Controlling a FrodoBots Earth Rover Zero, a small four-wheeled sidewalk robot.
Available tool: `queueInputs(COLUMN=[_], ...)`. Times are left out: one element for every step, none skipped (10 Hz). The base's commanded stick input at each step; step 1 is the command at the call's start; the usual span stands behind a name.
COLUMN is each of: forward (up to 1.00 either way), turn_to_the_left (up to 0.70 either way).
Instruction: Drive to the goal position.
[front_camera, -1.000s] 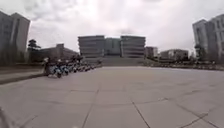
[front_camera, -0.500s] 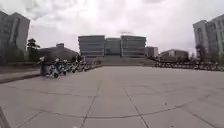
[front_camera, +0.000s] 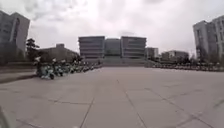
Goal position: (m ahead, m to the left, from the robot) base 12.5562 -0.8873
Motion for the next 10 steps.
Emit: queueInputs(forward=[0.7, 0.7, 0.7, 0.7, 0.7, 0.7, 0.7, 0.7, 0.7, 0.7], turn_to_the_left=[0.0, 0.0, 0.0, 0.0, 0.0, 0.0, 0.0, 0.0, 0.0, 0.02])
